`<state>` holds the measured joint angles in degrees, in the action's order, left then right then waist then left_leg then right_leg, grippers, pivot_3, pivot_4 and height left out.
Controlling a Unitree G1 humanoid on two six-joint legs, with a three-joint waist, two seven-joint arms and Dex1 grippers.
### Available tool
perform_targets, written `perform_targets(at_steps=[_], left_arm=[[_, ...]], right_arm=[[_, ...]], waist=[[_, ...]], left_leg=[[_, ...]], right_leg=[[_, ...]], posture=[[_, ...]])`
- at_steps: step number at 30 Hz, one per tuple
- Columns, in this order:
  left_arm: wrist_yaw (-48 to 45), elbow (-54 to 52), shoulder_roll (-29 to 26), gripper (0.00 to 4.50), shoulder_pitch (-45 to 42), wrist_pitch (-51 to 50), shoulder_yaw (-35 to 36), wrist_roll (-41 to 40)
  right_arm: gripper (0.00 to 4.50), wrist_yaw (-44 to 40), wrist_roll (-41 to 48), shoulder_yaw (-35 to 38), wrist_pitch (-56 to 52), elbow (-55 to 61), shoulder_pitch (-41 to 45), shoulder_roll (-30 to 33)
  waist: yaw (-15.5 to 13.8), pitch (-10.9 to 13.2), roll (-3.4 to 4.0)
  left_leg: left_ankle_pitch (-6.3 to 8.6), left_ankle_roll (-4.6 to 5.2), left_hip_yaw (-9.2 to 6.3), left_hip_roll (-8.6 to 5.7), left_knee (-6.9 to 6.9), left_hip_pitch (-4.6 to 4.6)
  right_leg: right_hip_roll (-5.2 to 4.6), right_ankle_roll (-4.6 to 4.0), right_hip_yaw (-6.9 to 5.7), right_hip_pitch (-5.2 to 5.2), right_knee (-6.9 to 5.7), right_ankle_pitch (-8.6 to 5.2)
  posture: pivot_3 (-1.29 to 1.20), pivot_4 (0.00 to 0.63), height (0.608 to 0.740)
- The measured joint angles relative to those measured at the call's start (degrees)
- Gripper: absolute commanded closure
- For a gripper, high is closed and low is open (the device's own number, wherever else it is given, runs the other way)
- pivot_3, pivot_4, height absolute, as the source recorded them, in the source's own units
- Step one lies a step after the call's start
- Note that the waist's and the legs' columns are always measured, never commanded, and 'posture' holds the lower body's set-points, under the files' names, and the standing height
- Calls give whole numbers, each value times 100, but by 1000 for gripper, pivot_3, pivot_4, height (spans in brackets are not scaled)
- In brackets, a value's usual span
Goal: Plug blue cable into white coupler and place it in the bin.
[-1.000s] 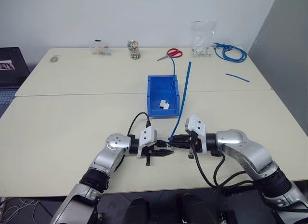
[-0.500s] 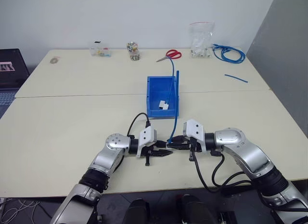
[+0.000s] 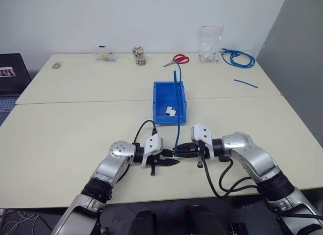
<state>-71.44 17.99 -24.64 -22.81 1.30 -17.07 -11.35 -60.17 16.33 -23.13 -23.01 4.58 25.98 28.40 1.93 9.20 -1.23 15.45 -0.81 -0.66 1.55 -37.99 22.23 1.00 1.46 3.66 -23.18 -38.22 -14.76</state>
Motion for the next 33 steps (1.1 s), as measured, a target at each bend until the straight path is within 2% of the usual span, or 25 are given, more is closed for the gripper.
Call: perform_targets(at_steps=[26, 33], left_arm=[[-84, -207, -92, 3707, 133, -74, 16, 2], [-60, -206, -112, 3707, 135, -88, 17, 4]], right_arm=[[4327, -505, -508, -50, 1897, -585, -195, -147], [4327, -560, -481, -22, 1536, -719, -106, -242]], waist=[[-4, 0, 0], [-1, -1, -1]], left_leg=[[0, 0, 14, -2, 1, -23], [0, 0, 17, 0, 1, -33]], right_leg=[[2, -15, 11, -2, -38, -11], [2, -18, 16, -1, -50, -13]], posture=[[0, 150, 740], [0, 150, 740]])
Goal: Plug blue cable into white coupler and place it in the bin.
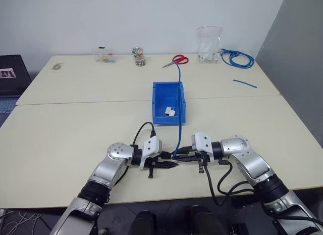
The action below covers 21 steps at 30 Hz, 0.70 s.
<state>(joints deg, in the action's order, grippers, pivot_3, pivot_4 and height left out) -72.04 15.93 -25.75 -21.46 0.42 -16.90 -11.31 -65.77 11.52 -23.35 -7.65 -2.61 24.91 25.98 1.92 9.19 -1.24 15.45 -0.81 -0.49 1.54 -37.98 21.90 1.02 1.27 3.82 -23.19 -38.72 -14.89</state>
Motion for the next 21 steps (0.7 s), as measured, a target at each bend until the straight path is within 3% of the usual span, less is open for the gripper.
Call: perform_targets(at_steps=[5, 18, 20, 21], left_arm=[[18, 2, -23, 3707, 0, -2, 1, 3], [66, -5, -30, 3707, 40, 16, 1, 9], [97, -11, -29, 3003, 51, 26, 3, 9], [144, -13, -20, 2900, 61, 29, 3, 15]], right_arm=[[4327, 4, 97, 63, -541, 9, 39, -90], [4327, 92, -10, 9, -466, 10, -49, -100], [4327, 123, -10, 19, -467, 10, -58, -111], [4327, 144, -9, 20, -471, 12, -68, -127]], waist=[[3, -1, -1], [5, -23, -1], [5, -25, 0], [5, -24, 0]], left_leg=[[0, 0, 0, 0, 0, -9], [0, 0, -1, 2, 2, -13], [0, 0, -1, 2, 2, -13], [0, 0, -2, 3, 2, -13]], right_leg=[[1, -8, 1, 0, -14, -5], [6, -14, -1, 1, -15, -9], [7, -14, 0, 1, -15, -9], [7, -14, 0, 2, -16, -9]], posture=[[0, 150, 740], [0, 150, 740], [0, 150, 740], [0, 150, 740]])
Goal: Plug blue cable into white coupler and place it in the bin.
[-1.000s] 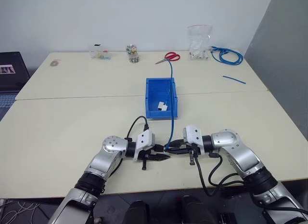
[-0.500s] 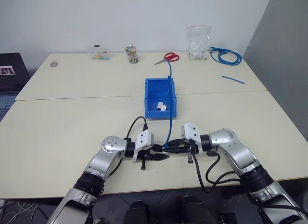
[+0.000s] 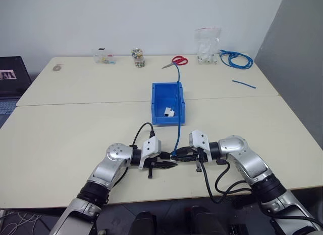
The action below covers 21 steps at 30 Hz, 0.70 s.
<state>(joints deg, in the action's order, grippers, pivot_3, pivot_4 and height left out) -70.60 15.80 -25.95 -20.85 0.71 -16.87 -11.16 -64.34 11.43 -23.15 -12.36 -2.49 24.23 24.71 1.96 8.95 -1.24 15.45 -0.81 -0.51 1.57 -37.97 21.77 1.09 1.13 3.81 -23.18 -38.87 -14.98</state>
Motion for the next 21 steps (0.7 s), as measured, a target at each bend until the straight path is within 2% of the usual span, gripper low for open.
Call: perform_targets(at_steps=[4, 7, 10, 14, 15, 16, 19, 21], left_arm=[[317, -351, 91, 2127, 174, -86, 114, -30], [639, -1017, 65, 1588, 387, -436, 381, -235], [1039, -1868, -84, 922, 831, -905, 740, -453], [1966, -3227, -2, 59, 1354, -1775, 1236, -782], [2126, -3415, 56, 4, 1360, -1860, 1275, -822], [2596, -3754, 200, 4, 1532, -2054, 1501, -815], [3386, -4139, 542, 4, 1651, -2277, 1649, -756], [3912, -4363, 812, 0, 1712, -2410, 1750, -695]], right_arm=[[4327, 233, 139, 195, -455, 372, -130, -11], [4327, 497, 410, 453, -1298, 671, -144, 10], [4327, 936, 838, 1018, -2362, 887, -5, 19], [4327, 1755, 1583, 1973, -3926, 717, 1282, -405], [4327, 1894, 1684, 2138, -4092, 664, 1559, -438], [4327, 2218, 1759, 2359, -4394, 29, 2230, -730], [4327, 2697, 1706, 2712, -4479, -1257, 3240, -949], [3634, 2842, 1571, 2762, -4269, -2118, 3739, -1031]], waist=[[-6, 3, 1], [-9, 14, 3], [1, 33, 3], [75, 72, 4], [72, 72, 4], [91, 75, 2], [110, 78, 3], [94, 80, -1]], left_leg=[[0, 0, -2, 1, -1, 8], [0, -1, -11, 0, -1, 16], [0, -1, -12, 2, -1, 23], [0, -2, -19, 9, 1, 27], [0, -1, -29, 5, 4, 26], [0, -2, -29, 10, 3, 24], [0, -1, -28, 4, 9, 27], [0, -1, -29, 1, 7, 35]], right_leg=[[-3, 0, 2, -3, 0, 0], [-10, 0, 10, -6, 1, 0], [-20, 0, 15, -13, 1, 0], [-21, -1, 15, -18, -3, 0], [-21, -4, 3, -16, -2, -2], [-18, -6, 4, -13, -2, -2], [-19, -9, 4, -15, 1, -2], [-20, -16, -2, -16, 4, 2]], posture=[[0, 150, 740], [0, 150, 740], [0, 150, 740], [0, 150, 740], [0, 150, 740], [0, 150, 740], [0, 150, 740], [0, 150, 740]])
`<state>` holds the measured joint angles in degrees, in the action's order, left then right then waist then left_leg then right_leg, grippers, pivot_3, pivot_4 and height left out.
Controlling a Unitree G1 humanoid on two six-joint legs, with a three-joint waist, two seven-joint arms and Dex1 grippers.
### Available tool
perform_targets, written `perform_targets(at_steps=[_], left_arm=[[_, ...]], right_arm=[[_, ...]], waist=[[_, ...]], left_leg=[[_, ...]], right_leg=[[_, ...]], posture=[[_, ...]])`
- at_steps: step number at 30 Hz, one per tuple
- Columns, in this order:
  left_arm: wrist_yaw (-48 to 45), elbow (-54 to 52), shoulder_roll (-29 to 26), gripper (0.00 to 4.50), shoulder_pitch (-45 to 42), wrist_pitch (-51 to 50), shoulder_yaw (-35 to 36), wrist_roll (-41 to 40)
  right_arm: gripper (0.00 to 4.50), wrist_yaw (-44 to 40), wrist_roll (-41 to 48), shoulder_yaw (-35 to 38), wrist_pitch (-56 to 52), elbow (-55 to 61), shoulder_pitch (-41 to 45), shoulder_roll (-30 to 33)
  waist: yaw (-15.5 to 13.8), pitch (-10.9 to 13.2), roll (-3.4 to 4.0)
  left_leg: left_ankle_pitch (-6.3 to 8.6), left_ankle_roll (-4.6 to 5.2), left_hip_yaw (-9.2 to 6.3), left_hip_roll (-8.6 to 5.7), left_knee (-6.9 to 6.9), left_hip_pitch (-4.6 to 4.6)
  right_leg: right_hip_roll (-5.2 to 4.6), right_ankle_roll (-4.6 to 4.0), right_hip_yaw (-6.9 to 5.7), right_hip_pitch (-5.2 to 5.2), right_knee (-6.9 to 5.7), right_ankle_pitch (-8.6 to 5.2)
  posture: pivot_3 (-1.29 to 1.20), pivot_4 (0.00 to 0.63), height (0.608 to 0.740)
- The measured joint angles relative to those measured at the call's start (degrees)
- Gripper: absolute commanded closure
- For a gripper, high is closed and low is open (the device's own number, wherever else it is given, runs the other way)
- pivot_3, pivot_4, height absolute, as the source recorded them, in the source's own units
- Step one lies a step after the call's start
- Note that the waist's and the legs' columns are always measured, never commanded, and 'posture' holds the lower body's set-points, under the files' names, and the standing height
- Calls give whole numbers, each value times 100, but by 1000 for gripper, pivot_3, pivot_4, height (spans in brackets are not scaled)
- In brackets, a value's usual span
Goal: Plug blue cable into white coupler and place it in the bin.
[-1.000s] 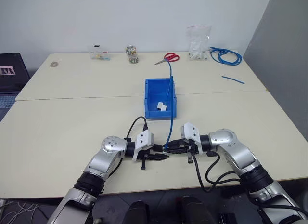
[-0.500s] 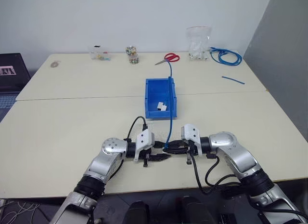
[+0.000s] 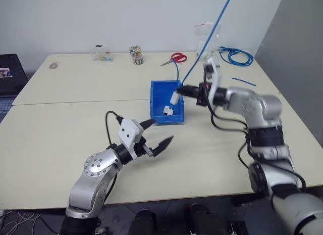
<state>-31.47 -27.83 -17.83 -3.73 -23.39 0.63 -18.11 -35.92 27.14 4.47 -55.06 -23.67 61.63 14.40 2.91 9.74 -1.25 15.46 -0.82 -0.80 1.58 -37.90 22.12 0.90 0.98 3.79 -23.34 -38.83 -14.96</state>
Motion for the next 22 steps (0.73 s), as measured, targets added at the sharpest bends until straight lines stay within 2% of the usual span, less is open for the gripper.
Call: perform_targets(at_steps=[2, 7, 10, 14, 16, 19, 20, 22], left_arm=[[530, -201, 314, 0, 130, -117, 39, 53], [1254, -396, 749, 0, 588, -246, -104, 176], [1409, -405, 803, 0, 581, -265, -249, 191], [1602, -314, 879, 0, 351, -366, -225, 216], [1820, -101, 979, 0, 28, -479, -55, 212], [2066, 157, 1096, 0, -273, -615, 190, 160], [2147, 230, 1111, 0, -340, -654, 301, 153], [2305, 454, 1149, 0, -520, -706, 426, 139]], right_arm=[[3406, 120, -276, -48, 430, -951, 411, -140], [2243, 328, -937, -205, 1525, -2895, 1124, -376], [1386, 328, -1207, -258, 1936, -3469, 1338, -382], [611, 362, -1359, -250, 2186, -3705, 1413, -281], [109, 407, -1468, -245, 2269, -3717, 1419, -148], [49, 354, -1494, -250, 2145, -3069, 1279, 149], [49, 345, -1510, -256, 2087, -2633, 1192, 278], [49, 380, -1562, -263, 2173, -689, 178, 627]], waist=[[7, 1, -1], [23, 1, -1], [-16, 1, -1], [-27, 2, -1], [-43, 2, -2], [-58, 6, -2], [-59, 5, -3], [-110, -10, -18]], left_leg=[[1, -1, 9, -6, 3, 8], [1, -3, 22, -11, -3, 68], [1, -4, 24, -13, -5, 87], [1, -4, 21, -14, -4, 84], [1, -4, 22, -15, -7, 83], [0, -4, 21, -15, -8, 86], [1, -4, 23, -14, -4, 84], [2, -6, 5, -7, -2, 89]], right_leg=[[-4, -18, 6, -2, 7, 11], [-8, -10, 14, -53, 16, 17], [-11, -10, 15, -76, 6, 18], [-10, -10, 11, -75, 0, 18], [-7, -10, 12, -74, -3, 18], [-7, -9, 11, -76, -5, 18], [-6, -8, 12, -76, 0, 18], [-8, -5, -1, -70, 9, 14]], posture=[[0, 150, 740], [0, 150, 740], [0, 150, 740], [0, 150, 740], [0, 150, 740], [0, 150, 740], [0, 150, 740], [0, 150, 740]])
